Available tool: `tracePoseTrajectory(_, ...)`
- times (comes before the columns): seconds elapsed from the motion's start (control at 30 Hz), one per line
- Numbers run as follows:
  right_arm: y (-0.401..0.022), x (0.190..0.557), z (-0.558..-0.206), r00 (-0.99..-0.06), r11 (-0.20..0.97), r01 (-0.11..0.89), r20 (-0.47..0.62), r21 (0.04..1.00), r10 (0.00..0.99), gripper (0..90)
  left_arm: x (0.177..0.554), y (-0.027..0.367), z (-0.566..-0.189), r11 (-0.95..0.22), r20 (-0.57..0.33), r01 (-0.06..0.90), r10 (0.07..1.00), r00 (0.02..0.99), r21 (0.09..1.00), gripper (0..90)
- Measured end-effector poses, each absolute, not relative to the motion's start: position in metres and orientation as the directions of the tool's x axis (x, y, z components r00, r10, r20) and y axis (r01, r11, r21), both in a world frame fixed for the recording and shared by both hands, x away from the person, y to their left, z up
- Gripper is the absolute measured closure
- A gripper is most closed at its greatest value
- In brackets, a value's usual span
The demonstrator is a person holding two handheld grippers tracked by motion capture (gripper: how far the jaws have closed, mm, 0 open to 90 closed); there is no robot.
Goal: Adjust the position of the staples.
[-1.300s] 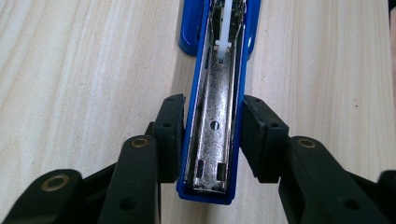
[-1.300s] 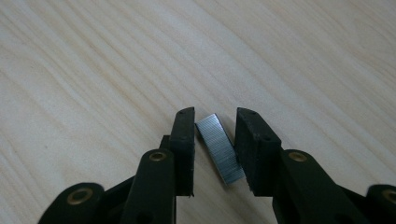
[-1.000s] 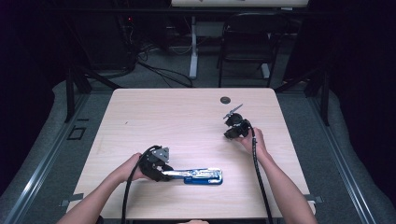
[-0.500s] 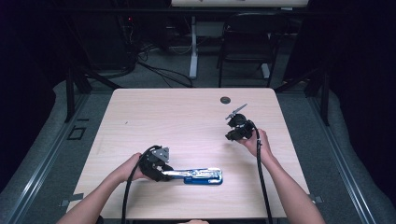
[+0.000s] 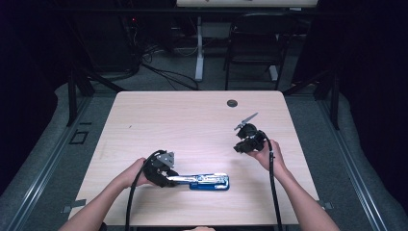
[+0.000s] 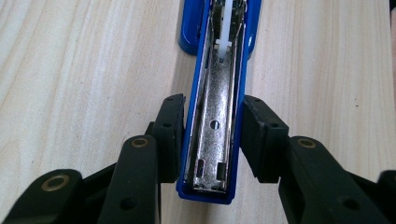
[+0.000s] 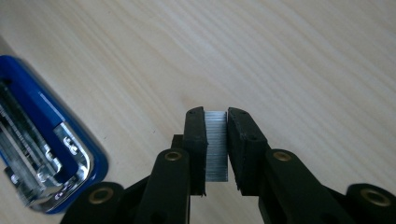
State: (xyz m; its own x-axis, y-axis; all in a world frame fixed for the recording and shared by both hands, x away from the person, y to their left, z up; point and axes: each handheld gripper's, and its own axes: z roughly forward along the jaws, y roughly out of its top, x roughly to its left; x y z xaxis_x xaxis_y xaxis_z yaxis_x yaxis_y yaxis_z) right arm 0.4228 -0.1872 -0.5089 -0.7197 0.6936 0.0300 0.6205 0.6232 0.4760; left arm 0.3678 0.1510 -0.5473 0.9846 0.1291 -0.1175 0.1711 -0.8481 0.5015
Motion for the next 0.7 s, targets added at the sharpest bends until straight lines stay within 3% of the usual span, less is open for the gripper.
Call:
tracePoseTrajectory(0.4, -0.186, 0.38, -0.527, -0.73, 0.656, 0.641, 0.054, 0.399, 0.681, 78.0, 0.367, 0.15, -0.547, -0.851, -0.11, 0.166, 0.128, 0.986, 0.499, 62.0)
tracePoseTrajectory(0.7, -0.18, 0.375, -0.536, -0.747, 0.691, 0.626, 0.025, 0.362, 0.664, 77.9, 0.369, 0.15, -0.547, -0.855, -0.124, 0.162, 0.115, 0.986, 0.493, 62.0)
